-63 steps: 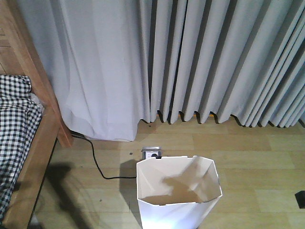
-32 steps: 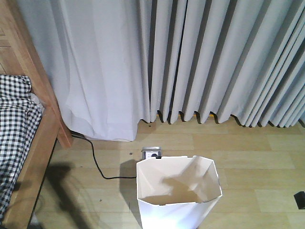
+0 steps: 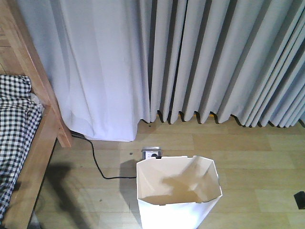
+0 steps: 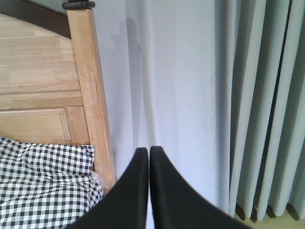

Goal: Move trash bin to bedside with robot

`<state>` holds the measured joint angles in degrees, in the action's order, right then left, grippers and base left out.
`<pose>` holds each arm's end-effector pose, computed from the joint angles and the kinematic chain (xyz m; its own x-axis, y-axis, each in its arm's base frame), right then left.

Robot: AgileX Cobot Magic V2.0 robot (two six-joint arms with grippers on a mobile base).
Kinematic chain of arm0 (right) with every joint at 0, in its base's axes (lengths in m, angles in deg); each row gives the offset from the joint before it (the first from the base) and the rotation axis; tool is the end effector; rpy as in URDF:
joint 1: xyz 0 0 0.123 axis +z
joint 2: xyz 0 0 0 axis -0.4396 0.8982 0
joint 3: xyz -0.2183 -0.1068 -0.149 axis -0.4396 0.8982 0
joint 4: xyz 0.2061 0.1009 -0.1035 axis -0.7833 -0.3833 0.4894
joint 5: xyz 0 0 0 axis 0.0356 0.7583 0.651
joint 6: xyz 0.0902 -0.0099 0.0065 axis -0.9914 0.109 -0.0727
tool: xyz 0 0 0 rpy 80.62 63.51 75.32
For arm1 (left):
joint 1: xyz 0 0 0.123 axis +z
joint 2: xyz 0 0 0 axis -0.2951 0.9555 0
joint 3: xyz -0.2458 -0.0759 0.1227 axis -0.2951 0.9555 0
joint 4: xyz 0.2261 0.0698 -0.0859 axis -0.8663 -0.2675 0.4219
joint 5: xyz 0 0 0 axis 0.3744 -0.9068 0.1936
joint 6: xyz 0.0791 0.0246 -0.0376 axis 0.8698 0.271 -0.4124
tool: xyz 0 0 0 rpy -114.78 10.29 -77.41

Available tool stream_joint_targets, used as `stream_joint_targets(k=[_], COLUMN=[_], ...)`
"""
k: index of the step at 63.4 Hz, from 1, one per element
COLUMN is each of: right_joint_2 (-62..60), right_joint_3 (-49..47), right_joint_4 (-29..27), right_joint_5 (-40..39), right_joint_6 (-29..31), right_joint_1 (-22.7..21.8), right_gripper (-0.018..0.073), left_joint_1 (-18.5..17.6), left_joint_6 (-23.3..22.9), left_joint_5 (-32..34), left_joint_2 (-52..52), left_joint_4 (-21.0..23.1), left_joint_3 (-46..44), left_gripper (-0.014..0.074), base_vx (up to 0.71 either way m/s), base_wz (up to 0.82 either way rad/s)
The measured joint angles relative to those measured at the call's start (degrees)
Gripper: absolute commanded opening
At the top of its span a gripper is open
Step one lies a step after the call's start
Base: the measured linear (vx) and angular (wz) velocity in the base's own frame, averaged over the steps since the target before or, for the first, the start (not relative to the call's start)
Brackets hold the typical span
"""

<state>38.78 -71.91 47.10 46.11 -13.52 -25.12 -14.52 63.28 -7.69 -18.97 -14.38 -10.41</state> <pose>0.0568 0.0010 0.2030 0.0585 0.0035 -0.9983 -0.0171 0.9999 0.0025 0.0560 0.0029 0.1923 -0.0451 -0.0214 -0.9988 -0.0514 0.9985 -0.0191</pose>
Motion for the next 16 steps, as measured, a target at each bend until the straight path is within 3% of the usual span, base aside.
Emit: stream_joint_targets(k=[16], right_joint_2=[0.0], right_joint_3=[0.0], right_joint_4=[0.0], right_joint_5=[0.0], right_joint_6=[0.0], right_joint_1=[0.0], right_gripper=[-0.0009], left_joint_1=[0.0], left_joint_6=[0.0], left_joint_5=[0.0], left_joint_2=[0.0], left_joint_4=[0.0], left_joint_3=[0.0], left_gripper=[-0.0006], base_vx=[0.0], base_wz=[0.0])
